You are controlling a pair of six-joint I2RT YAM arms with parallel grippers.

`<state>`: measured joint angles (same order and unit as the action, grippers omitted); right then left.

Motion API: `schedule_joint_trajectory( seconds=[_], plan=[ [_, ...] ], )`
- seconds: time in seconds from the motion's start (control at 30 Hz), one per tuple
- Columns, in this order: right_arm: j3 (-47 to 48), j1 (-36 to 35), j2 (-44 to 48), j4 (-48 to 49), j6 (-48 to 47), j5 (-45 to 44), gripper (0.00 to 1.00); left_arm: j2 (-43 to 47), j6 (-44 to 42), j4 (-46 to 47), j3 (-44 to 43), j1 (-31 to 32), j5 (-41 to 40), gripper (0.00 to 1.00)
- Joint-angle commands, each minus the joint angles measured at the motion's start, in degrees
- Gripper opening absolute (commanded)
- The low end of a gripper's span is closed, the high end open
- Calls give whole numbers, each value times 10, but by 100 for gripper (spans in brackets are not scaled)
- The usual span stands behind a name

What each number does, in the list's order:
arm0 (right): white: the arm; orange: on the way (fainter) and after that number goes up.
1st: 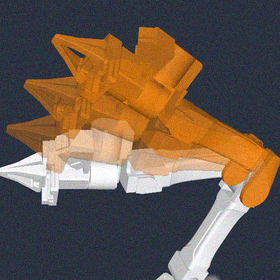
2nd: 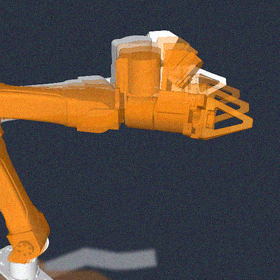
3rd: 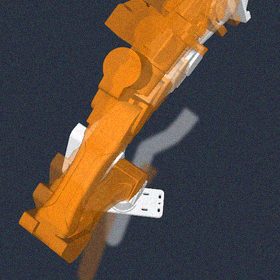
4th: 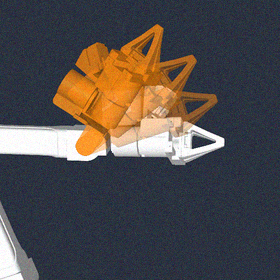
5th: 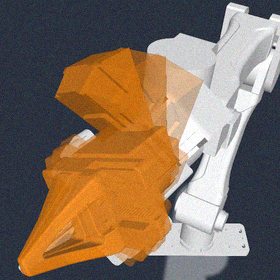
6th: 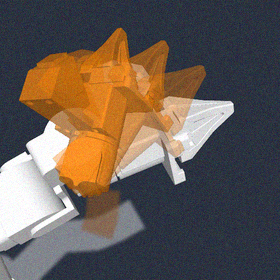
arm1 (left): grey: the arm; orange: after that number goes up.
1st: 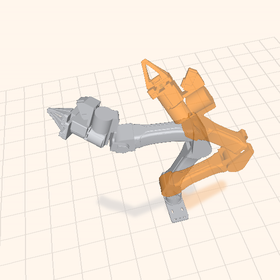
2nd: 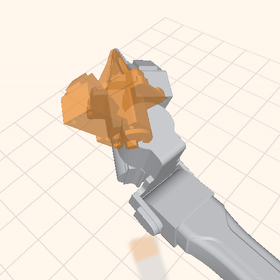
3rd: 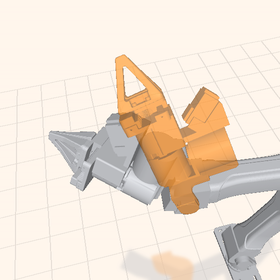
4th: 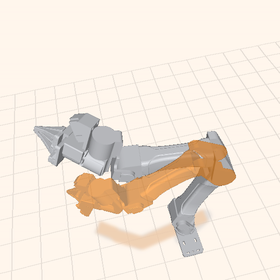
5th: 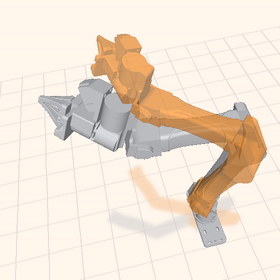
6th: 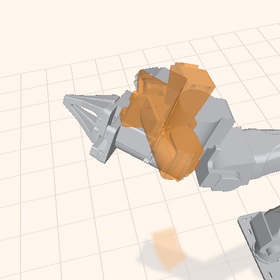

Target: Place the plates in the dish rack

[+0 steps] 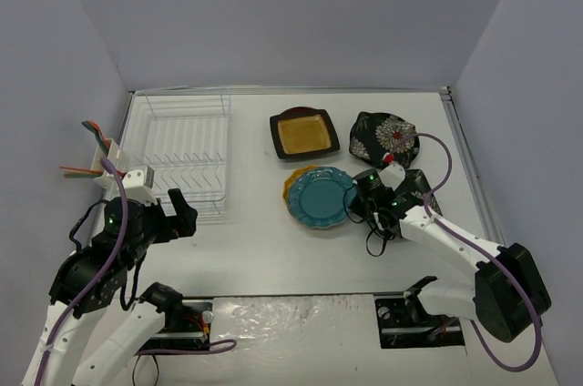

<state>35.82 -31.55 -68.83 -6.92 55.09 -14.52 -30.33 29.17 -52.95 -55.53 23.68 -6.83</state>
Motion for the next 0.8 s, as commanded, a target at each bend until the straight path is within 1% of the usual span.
schedule_joint_trajectory(
  seconds=[0.0, 0.23, 0.37, 0.53, 0.77],
  plan=[
    [-17, 0, 40, -3, 3, -24, 0, -13, 7, 25, -5, 2, 8, 97],
    [-45, 6, 66, -2, 5, -21, 0, -15, 8, 24, -3, 2, 11, 97],
    [-58, 11, 81, 0, 6, -22, 7, -17, 9, 24, -2, 2, 10, 97],
    [-62, 17, 83, 2, 4, -16, 12, -19, 12, 28, 1, 2, 16, 97],
    [-68, 21, 82, 11, 2, -9, 17, -23, 18, 32, 5, 2, 19, 97]
  ],
)
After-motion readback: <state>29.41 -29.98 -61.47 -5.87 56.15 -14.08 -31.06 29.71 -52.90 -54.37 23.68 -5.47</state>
